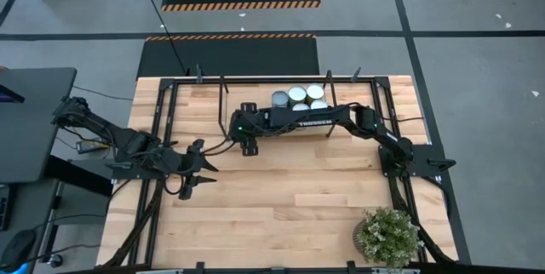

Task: Pick and place cans onto a shelf
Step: Put the green tuna can on the shelf, then return to Home Position

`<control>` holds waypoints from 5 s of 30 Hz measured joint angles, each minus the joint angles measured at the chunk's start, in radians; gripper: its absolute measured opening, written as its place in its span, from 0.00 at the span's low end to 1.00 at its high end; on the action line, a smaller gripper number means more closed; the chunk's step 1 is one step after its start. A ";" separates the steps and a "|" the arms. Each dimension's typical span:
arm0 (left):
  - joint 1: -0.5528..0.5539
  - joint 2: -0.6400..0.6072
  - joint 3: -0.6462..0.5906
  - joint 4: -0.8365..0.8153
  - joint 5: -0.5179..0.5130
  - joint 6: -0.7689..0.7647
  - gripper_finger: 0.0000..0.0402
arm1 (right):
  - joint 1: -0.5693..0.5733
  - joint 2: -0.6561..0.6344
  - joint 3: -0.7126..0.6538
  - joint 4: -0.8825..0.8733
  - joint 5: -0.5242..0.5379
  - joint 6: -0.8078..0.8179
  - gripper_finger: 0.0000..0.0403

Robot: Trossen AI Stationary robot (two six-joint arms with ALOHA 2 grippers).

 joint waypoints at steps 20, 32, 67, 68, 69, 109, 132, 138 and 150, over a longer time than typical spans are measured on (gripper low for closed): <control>0.001 0.000 0.000 0.000 -0.001 -0.001 0.36 | -0.030 0.000 -0.008 -0.082 0.003 0.008 0.87; 0.001 0.000 0.000 0.000 -0.001 -0.001 0.36 | -0.022 0.000 -0.008 -0.061 0.100 -0.017 0.87; -0.073 -0.224 -0.295 0.442 -0.266 0.121 0.35 | 0.324 -0.677 -0.874 0.321 0.158 0.407 0.87; -0.073 -0.224 -0.310 0.480 -0.268 0.132 0.35 | 0.327 -0.704 -0.918 0.359 0.158 0.417 0.87; -0.073 -0.225 -0.327 0.524 -0.270 0.146 0.35 | 0.331 -0.733 -0.962 0.396 0.158 0.427 0.87; 0.214 -0.695 -0.563 0.496 -0.351 0.105 0.01 | 0.301 -1.790 -1.864 0.894 0.228 0.386 0.87; 0.213 -0.772 -0.605 0.534 -0.322 0.114 0.00 | 0.301 -2.122 -2.025 0.913 0.172 0.357 0.87; 0.213 -0.772 -0.605 0.556 -0.269 0.250 0.03 | 0.295 -2.127 -2.024 0.934 0.233 0.332 0.87; 0.214 -0.772 -0.606 0.555 -0.268 0.367 0.05 | 0.294 -2.126 -2.025 0.935 0.277 0.512 0.87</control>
